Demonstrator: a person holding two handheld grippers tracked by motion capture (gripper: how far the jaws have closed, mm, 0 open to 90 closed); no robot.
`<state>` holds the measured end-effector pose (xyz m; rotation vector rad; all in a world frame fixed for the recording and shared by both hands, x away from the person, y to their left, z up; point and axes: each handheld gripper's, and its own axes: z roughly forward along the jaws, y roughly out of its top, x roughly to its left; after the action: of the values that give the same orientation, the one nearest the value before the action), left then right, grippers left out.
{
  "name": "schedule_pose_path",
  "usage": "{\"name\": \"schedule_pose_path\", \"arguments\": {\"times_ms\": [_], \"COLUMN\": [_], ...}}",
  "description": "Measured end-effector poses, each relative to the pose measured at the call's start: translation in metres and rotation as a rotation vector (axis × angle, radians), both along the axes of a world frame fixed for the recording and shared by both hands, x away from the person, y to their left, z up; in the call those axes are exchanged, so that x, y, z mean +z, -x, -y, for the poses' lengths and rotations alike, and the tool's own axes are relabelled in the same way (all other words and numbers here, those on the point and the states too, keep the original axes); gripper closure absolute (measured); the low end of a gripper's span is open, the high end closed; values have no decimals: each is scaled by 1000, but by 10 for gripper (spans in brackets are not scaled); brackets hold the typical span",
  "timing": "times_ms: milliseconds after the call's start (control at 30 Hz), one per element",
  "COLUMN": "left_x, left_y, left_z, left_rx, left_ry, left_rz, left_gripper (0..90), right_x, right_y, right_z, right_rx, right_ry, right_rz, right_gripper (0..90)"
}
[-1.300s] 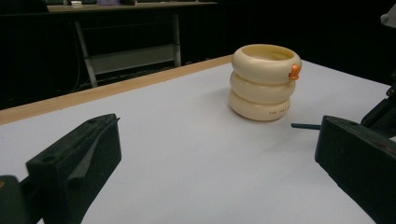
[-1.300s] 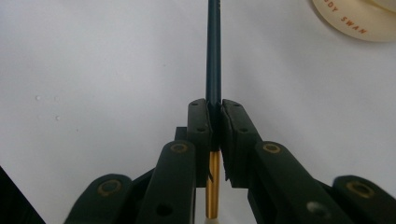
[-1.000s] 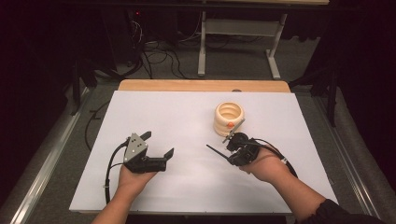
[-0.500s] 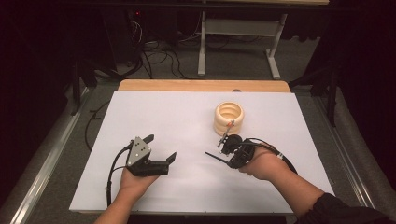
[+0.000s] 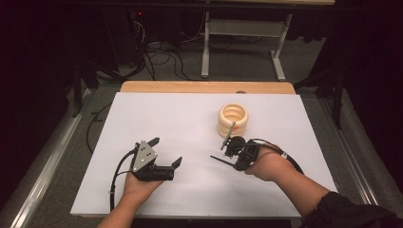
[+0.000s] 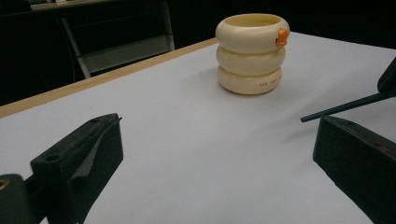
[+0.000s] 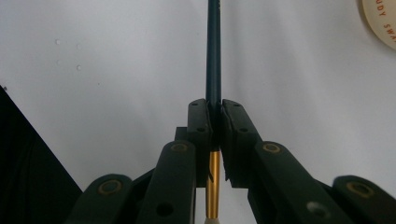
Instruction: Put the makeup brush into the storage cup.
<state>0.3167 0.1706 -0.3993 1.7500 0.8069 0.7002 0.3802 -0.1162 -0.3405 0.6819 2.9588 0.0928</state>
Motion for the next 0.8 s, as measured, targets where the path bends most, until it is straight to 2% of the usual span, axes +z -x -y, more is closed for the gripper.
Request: {"name": "schedule_pose_path", "arguments": {"times_ms": [167, 267, 433, 500, 567, 633, 800], "left_x": [0, 0, 0, 0, -1, -2, -5], "left_y": [1, 1, 3, 3, 4, 4, 4], "left_z": [2, 4, 7, 7, 9, 10, 14], "left_rx": [-4, -4, -10, -9, -12, -11, -13], "left_ry": [-17, -28, -73, -78, -107, -114, -166], "left_rz": [11, 15, 31, 33, 39, 43, 49], "left_gripper": [22, 22, 22, 22, 22, 22, 22], "right_x": [1, 1, 4, 4, 5, 5, 8], "right_y": [1, 2, 2, 2, 2, 3, 4], "right_z": [-2, -2, -2, -2, -2, -3, -7], "right_rx": [8, 10, 16, 14, 13, 17, 27], "right_ry": [21, 15, 19, 17, 11, 10, 3], "right_rz": [-7, -3, -3, -2, 0, 1, 3], "right_gripper": [853, 853, 853, 852, 852, 852, 852]}}
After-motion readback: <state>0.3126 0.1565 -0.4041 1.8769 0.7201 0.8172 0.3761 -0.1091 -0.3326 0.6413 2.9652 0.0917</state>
